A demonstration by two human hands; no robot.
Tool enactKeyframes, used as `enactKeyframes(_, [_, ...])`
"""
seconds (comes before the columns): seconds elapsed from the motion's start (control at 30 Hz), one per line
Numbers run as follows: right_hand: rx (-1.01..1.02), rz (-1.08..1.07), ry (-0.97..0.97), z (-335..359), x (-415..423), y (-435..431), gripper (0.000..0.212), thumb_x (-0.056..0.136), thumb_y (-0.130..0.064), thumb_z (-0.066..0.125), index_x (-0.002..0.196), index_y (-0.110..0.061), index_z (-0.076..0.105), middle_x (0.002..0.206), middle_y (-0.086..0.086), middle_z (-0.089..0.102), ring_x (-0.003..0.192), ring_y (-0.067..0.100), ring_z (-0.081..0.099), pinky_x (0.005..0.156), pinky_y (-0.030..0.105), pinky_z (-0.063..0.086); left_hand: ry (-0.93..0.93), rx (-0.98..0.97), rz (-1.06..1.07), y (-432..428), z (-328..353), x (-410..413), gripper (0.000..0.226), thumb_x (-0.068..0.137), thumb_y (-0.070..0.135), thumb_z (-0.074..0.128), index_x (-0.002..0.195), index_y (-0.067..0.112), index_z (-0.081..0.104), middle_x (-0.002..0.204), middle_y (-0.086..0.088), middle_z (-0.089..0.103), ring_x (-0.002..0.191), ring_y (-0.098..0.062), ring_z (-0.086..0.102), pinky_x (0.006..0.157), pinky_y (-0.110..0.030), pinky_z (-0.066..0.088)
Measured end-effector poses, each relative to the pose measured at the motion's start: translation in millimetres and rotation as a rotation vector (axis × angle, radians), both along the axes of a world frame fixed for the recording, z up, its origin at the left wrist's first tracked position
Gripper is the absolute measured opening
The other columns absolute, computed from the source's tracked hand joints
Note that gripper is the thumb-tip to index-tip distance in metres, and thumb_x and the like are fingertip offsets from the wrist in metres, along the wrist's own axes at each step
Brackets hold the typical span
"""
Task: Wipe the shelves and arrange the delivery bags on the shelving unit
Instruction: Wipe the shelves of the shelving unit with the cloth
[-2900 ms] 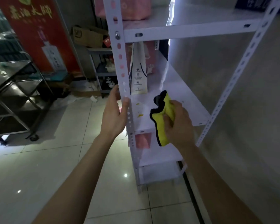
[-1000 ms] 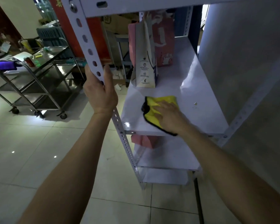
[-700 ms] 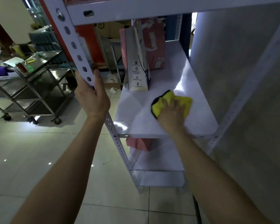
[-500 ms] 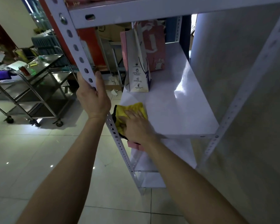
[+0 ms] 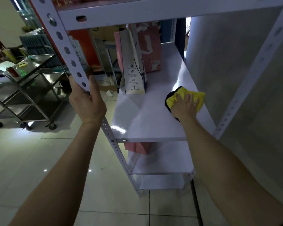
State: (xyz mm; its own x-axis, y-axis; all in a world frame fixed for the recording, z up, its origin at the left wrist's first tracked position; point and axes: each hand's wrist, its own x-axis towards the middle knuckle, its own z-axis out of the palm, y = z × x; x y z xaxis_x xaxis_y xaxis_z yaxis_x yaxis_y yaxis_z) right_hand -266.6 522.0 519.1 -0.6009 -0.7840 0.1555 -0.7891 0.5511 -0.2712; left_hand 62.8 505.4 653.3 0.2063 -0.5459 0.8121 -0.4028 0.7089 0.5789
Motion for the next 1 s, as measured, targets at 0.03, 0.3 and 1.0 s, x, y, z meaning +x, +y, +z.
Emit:
enactKeyframes(0.03, [0.009, -0.006, -0.008, 1.8, 20.9, -0.8, 0.056, 0.1, -0.031, 0.044, 0.156, -0.028, 0.043, 0.16, 0.02, 0.036, 0.15, 0.04, 0.027, 0.125, 0.063, 0.011, 0.006, 0.003, 0.006, 0.9, 0.3, -0.4, 0.041, 0.113, 0.039, 0.051, 0.117, -0.001, 0.056, 0.081, -0.005, 0.058, 0.058, -0.005, 0.047, 0.052, -0.033, 0.042])
enactKeyframes(0.3, [-0.087, 0.646, 0.086, -1.4, 214.6, -9.3, 0.05, 0.1, -0.041, 0.045, 0.149, -0.04, 0.052, 0.16, 0.015, 0.039, 0.151, 0.039, 0.032, 0.126, 0.06, 0.01, 0.013, 0.006, 0.019, -1.2, -1.4, 2.8, 0.045, 0.113, 0.037, 0.052, 0.12, -0.007, 0.058, 0.075, 0.004, 0.053, 0.055, -0.006, 0.047, 0.055, -0.029, 0.035])
enactKeyframes(1.0, [-0.085, 0.719, -0.033, 4.7, 167.6, -30.8, 0.048, 0.103, -0.029, 0.046, 0.151, -0.034, 0.051, 0.161, 0.006, 0.041, 0.151, 0.03, 0.033, 0.125, 0.05, 0.02, 0.009, 0.028, 0.031, 4.0, 2.9, -1.0, 0.047, 0.112, 0.042, 0.05, 0.114, -0.004, 0.057, 0.073, 0.006, 0.05, 0.054, -0.006, 0.043, 0.054, -0.029, 0.034])
